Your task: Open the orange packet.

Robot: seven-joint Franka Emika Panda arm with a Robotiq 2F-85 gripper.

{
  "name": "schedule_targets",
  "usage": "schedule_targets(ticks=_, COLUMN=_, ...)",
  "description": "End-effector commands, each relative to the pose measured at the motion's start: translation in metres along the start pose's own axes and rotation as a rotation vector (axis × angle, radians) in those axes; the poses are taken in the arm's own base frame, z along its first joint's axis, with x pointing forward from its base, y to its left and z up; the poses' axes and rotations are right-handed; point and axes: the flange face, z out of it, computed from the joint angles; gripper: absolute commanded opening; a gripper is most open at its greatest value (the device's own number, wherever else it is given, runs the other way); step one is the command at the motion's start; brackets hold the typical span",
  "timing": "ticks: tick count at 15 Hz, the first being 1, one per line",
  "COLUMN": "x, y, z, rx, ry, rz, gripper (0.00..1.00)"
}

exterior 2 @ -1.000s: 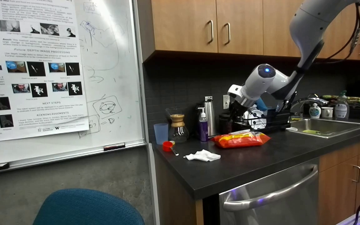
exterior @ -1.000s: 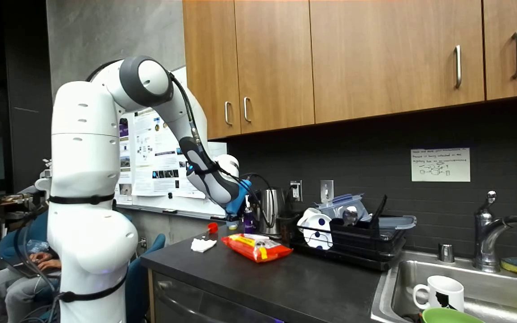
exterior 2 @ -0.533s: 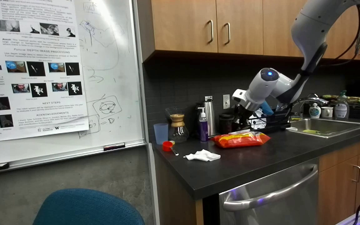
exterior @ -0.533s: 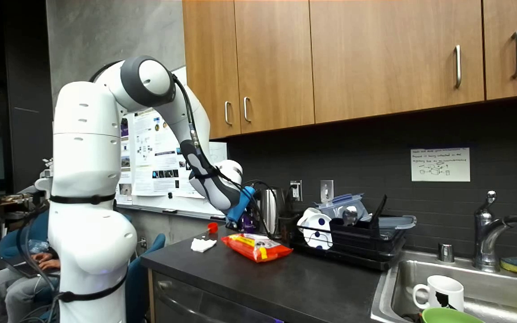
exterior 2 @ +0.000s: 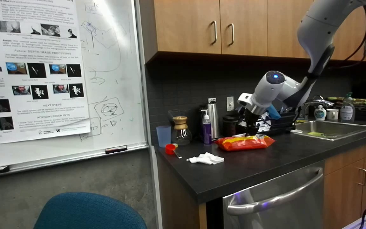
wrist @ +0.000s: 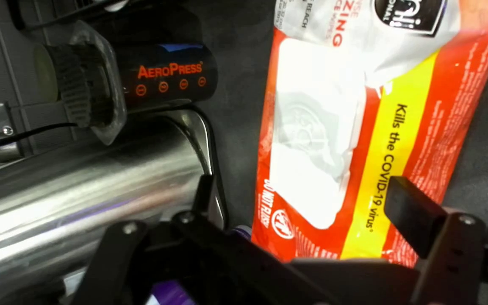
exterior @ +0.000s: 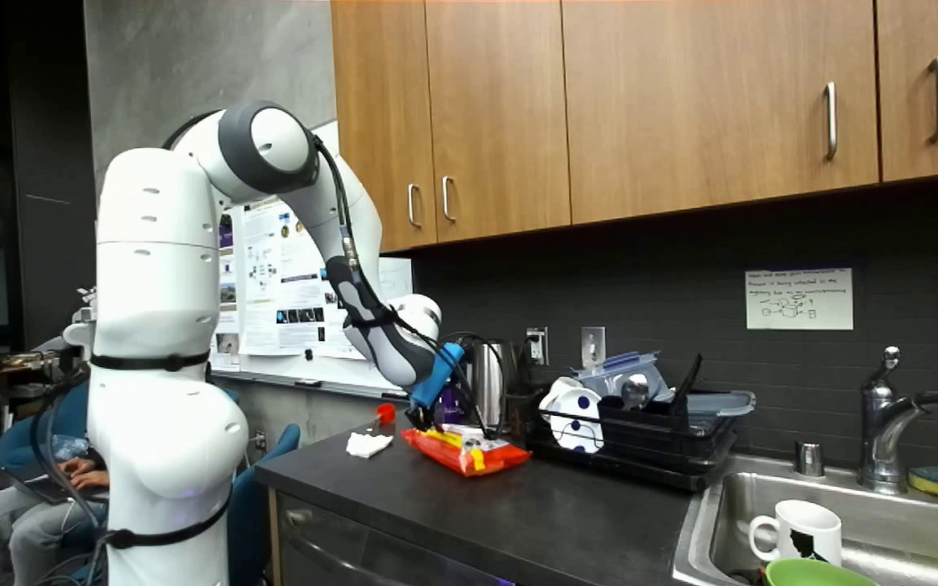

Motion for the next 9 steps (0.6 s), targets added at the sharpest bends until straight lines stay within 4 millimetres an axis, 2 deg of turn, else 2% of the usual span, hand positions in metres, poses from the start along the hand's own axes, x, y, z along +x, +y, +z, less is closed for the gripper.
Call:
schedule_targets(ticks=1, x=0.0017, y=0.0046, z=0.0012, rx=-0.01, ry=0.0, rz=-0.011, gripper=1.0)
schedule_targets(ticks=9, x=0.0049, y=0.0098, z=0.0107, rx=-0.013, ry=0.005, rz=-0.011, gripper=1.0)
